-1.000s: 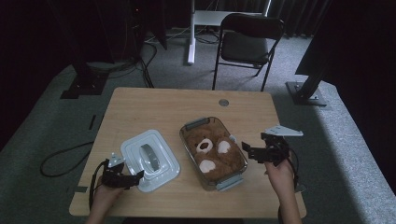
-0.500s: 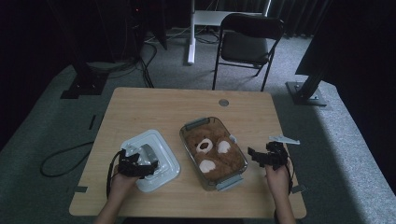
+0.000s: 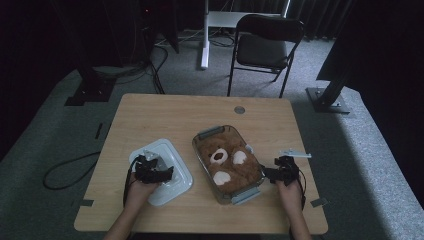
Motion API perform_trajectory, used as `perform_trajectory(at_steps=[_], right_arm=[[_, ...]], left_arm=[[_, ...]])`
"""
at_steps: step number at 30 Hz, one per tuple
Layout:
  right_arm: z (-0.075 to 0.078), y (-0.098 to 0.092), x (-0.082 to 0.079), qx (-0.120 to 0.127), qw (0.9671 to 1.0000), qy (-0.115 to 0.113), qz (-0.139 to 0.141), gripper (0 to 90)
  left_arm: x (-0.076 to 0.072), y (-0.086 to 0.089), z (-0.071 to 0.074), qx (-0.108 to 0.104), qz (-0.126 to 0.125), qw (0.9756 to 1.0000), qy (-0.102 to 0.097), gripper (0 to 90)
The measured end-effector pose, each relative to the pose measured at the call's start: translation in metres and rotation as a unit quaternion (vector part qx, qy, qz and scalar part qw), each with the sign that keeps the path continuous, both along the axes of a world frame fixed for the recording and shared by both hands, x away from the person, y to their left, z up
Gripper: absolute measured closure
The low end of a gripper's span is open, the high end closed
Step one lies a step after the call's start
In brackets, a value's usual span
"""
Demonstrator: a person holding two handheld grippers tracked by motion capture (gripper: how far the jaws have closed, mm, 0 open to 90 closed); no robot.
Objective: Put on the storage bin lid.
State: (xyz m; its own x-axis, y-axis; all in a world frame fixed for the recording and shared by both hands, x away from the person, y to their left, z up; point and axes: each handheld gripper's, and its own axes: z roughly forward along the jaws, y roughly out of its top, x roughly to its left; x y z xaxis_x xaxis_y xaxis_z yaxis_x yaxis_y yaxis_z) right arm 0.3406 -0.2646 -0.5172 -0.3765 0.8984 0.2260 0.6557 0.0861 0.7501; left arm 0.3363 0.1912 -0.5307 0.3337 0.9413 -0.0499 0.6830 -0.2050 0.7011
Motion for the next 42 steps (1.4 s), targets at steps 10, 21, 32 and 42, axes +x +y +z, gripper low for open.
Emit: perform_trajectory(at_steps=[10, 21, 32, 42], right_arm=[[-0.009, 0.006, -0.002, 0.031, 0.9984, 0.008, 0.046, 14.7], [-0.016, 0.007, -0.001, 0.055, 0.9965, 0.026, 0.057, 14.7], [-0.021, 0.037, -0.005, 0.034, 0.9942, 0.022, 0.1, 14.7], [-0.019, 0.081, -0.014, 0.011, 0.9876, 0.016, 0.156, 14.6]], left_arm=[[-0.002, 0.007, 0.002, -0.025, -0.007, 0.9997, 0.001, 52.5], [-0.015, 0.034, 0.012, -0.08, 0.004, 0.9966, -0.019, 70.2], [-0.046, 0.059, 0.067, -0.144, -0.013, 0.9861, -0.082, 71.3], [-0.073, 0.061, 0.116, -0.189, -0.057, 0.9716, -0.131, 71.3]])
